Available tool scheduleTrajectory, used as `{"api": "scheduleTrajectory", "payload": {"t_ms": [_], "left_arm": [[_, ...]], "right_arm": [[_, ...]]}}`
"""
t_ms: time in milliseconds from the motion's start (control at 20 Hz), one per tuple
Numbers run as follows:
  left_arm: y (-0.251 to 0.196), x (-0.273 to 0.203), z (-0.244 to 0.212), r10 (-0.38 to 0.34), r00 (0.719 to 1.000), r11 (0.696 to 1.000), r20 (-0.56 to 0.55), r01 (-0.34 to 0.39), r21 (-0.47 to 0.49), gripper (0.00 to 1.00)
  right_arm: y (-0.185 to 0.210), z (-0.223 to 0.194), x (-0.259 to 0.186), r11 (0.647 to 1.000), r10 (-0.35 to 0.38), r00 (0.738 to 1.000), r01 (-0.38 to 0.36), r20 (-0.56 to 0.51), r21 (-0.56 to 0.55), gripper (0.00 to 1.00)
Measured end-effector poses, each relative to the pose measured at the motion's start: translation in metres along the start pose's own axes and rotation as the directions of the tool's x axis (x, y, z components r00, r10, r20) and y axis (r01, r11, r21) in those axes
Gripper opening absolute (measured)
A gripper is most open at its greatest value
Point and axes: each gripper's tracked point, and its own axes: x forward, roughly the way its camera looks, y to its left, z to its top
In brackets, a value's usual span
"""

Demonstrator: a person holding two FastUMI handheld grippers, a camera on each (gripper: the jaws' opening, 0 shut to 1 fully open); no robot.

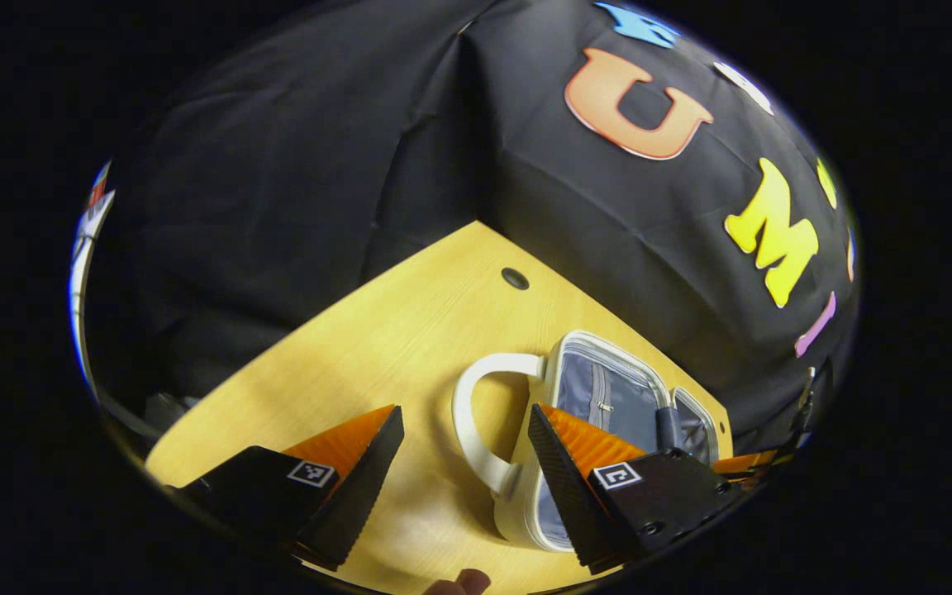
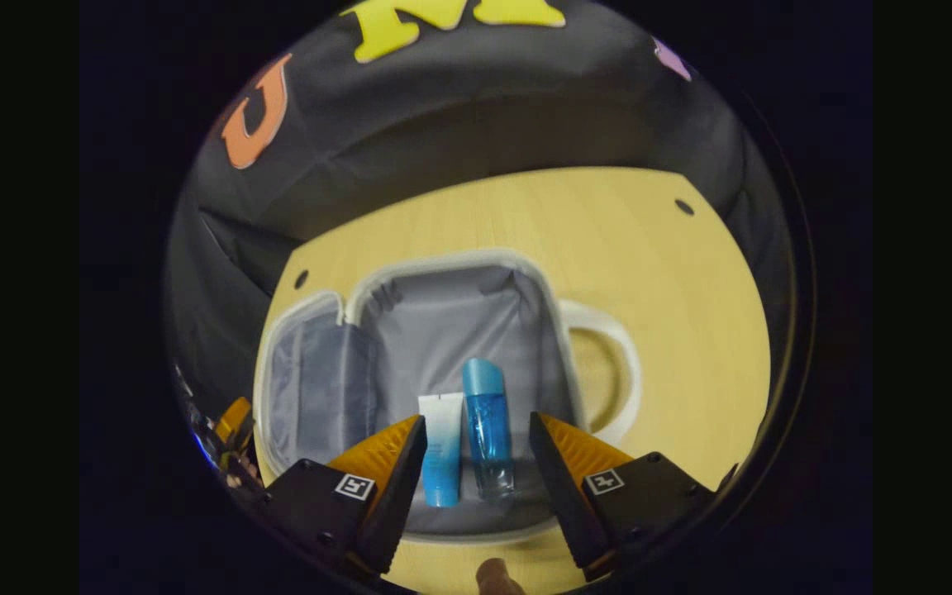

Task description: First open the suitcase, pack the skin care products into it, and then close the suitcase.

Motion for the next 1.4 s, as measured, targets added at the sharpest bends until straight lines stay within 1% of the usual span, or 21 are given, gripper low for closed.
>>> {"api": "scheduleTrajectory", "payload": {"t_ms": [50, 150, 250, 300, 350, 450, 500, 550, 600, 650, 700, 750, 800, 850, 900, 1000, 1100, 1200, 1300, 1350, 1400], "left_arm": [[-0.003, 0.003, -0.004, -0.019, 1.0, 0.999, -0.014, 0.018, -0.031, 0.97], [-0.006, 0.007, -0.007, -0.052, 0.998, 0.992, -0.04, 0.047, -0.116, 0.96], [-0.006, 0.017, -0.008, -0.077, 0.996, 0.974, -0.043, 0.065, -0.218, 0.94], [-0.007, 0.019, -0.009, -0.096, 0.994, 0.957, -0.046, 0.079, -0.28, 0.93], [-0.008, 0.022, -0.01, -0.11, 0.993, 0.936, -0.049, 0.087, -0.341, 0.89], [-0.005, 0.027, -0.014, -0.126, 0.991, 0.891, -0.046, 0.093, -0.445, 0.81], [-0.001, 0.032, -0.018, -0.12, 0.991, 0.875, -0.05, 0.082, -0.478, 0.63], [0.0, 0.034, -0.024, -0.115, 0.992, 0.858, -0.062, 0.067, -0.509, 0.65], [-0.004, 0.036, -0.023, -0.126, 0.99, 0.832, -0.067, 0.069, -0.55, 0.46], [-0.007, 0.037, -0.028, -0.129, 0.988, 0.815, -0.088, 0.055, -0.577, 0.47], [-0.013, 0.037, -0.027, -0.148, 0.985, 0.799, -0.094, 0.063, -0.598, 0.42], [-0.014, 0.035, -0.027, -0.134, 0.985, 0.806, -0.105, 0.046, -0.59, 0.17], [-0.016, 0.039, -0.029, -0.121, 0.987, 0.82, -0.109, 0.037, -0.571, 0.1], [-0.019, 0.038, -0.024, -0.113, 0.989, 0.84, -0.099, 0.042, -0.541, 0.17], [-0.024, 0.033, -0.017, -0.105, 0.991, 0.856, -0.087, 0.046, -0.515, 0.15], [-0.031, 0.025, 0.002, -0.073, 0.996, 0.87, -0.052, 0.038, -0.492, 0.09], [-0.05, 0.011, 0.023, -0.06, 0.998, 0.894, -0.005, 0.051, -0.446, 0.07], [-0.072, -0.004, 0.039, -0.058, 0.997, 0.937, 0.042, 0.069, -0.342, 0.06], [-0.095, -0.017, 0.052, -0.032, 0.997, 0.971, 0.07, 0.048, -0.233, 0.05], [-0.11, -0.028, 0.058, -0.028, 0.996, 0.981, 0.089, 0.045, -0.19, 0.13], [-0.128, -0.038, 0.065, -0.036, 0.993, 0.987, 0.116, 0.053, -0.151, 0.04]], "right_arm": [[-0.004, 0.015, -0.024, 1.0, 0.01, 0.997, -0.008, 0.074, -0.027, 0.74], [-0.014, 0.044, -0.081, 0.997, 0.038, 0.977, -0.022, 0.21, -0.079, 0.74], [-0.032, 0.066, -0.146, 0.995, 0.052, 0.937, -0.018, 0.346, -0.1, 0.74], [-0.045, 0.079, -0.179, 0.995, 0.039, 0.905, 0.005, 0.424, -0.102, 0.74], [-0.062, 0.088, -0.211, 0.994, 0.012, 0.868, 0.044, 0.497, -0.1, 0.71], [-0.103, 0.104, -0.274, 0.983, -0.07, 0.767, 0.16, 0.638, -0.085, 0.71], [-0.12, 0.106, -0.304, 0.974, -0.107, 0.717, 0.215, 0.689, -0.073, 0.75], [-0.132, 0.103, -0.325, 0.967, -0.128, 0.679, 0.247, 0.723, -0.061, 0.7], [-0.139, 0.1, -0.338, 0.963, -0.142, 0.655, 0.265, 0.742, -0.05, 0.72], [-0.148, 0.095, -0.346, 0.958, -0.161, 0.644, 0.283, 0.747, -0.037, 0.75], [-0.16, 0.089, -0.349, 0.956, -0.179, 0.645, 0.293, 0.743, -0.024, 0.75], [-0.167, 0.084, -0.351, 0.957, -0.185, 0.65, 0.291, 0.737, -0.016, 0.75], [-0.174, 0.082, -0.353, 0.957, -0.189, 0.653, 0.291, 0.733, -0.012, 0.75], [-0.18, 0.08, -0.356, 0.956, -0.194, 0.651, 0.294, 0.734, -0.008, 0.75], [-0.186, 0.08, -0.359, 0.954, -0.192, 0.644, 0.299, 0.741, -0.013, 0.75], [-0.198, 0.08, -0.364, 0.948, -0.186, 0.628, 0.316, 0.755, -0.029, 0.75], [-0.206, 0.081, -0.363, 0.949, -0.17, 0.633, 0.312, 0.756, -0.048, 0.78], [-0.213, 0.085, -0.362, 0.957, -0.145, 0.642, 0.285, 0.753, -0.059, 0.78], [-0.221, 0.09, -0.362, 0.961, -0.12, 0.645, 0.265, 0.755, -0.074, 0.78], [-0.224, 0.093, -0.362, 0.963, -0.105, 0.645, 0.255, 0.757, -0.084, 0.78], [-0.227, 0.096, -0.362, 0.965, -0.09, 0.645, 0.244, 0.759, -0.093, 0.78]]}}
